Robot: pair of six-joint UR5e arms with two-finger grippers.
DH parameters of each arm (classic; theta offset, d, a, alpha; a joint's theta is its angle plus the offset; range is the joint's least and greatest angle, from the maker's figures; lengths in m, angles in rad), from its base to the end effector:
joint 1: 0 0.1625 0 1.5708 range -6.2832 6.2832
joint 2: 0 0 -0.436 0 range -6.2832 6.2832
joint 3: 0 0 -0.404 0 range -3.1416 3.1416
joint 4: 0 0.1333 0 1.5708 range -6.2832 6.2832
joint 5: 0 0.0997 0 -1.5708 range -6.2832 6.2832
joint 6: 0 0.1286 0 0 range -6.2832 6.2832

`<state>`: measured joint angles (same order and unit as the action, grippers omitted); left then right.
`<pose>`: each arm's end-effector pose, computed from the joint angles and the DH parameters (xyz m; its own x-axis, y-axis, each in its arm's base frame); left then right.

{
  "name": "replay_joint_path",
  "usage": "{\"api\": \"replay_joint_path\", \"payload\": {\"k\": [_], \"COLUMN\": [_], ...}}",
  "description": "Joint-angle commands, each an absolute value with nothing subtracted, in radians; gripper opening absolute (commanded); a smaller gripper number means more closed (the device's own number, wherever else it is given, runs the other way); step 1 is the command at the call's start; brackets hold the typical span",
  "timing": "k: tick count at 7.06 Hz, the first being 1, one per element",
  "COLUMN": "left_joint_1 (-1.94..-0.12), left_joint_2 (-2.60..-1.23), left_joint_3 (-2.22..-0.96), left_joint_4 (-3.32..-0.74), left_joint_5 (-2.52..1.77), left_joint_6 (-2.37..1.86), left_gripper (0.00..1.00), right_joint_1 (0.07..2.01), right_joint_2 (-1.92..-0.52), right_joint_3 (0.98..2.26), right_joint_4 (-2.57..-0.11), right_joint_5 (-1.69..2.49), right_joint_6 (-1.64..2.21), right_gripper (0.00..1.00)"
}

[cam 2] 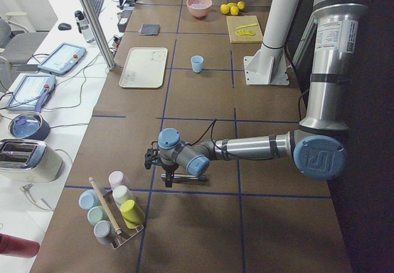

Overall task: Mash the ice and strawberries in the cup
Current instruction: 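Close the left gripper around the metal pestle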

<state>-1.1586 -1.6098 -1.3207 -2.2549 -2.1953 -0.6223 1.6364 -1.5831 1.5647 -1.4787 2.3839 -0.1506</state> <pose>0.1664 -0.5257 0.7303 0.7251 -0.0130 -0.6885 0.0813 0.9945 0.0668 0.0729 -0.5008 0.6867 0.6913 -0.1575 0.7052 0.0388 0.9826 0.1815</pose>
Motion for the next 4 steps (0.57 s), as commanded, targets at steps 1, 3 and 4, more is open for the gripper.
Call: {"api": "replay_joint_path", "payload": {"k": [1,3,4], "left_joint_1": [-1.158,-1.158,-1.158], "left_joint_2": [-1.611,-1.611,-1.611], "left_joint_3": [-1.312,-1.269,-1.27], "left_joint_4": [-2.261,-2.318,-2.319], "left_joint_5": [-2.195,-2.195,-2.195], "left_joint_6": [-0.637,-0.638,-0.64], "left_gripper": [1.0,1.0,1.0], "right_joint_1": [1.635,1.637,1.635], "right_joint_2": [-1.583,-1.583,-1.583], "right_joint_3": [1.565,1.566,1.565], "right_joint_4": [-1.477,-1.477,-1.477], "right_joint_5": [2.384,2.384,2.384], "right_joint_6": [-0.15,-0.15,-0.15], "right_gripper": [1.0,1.0,1.0]}}
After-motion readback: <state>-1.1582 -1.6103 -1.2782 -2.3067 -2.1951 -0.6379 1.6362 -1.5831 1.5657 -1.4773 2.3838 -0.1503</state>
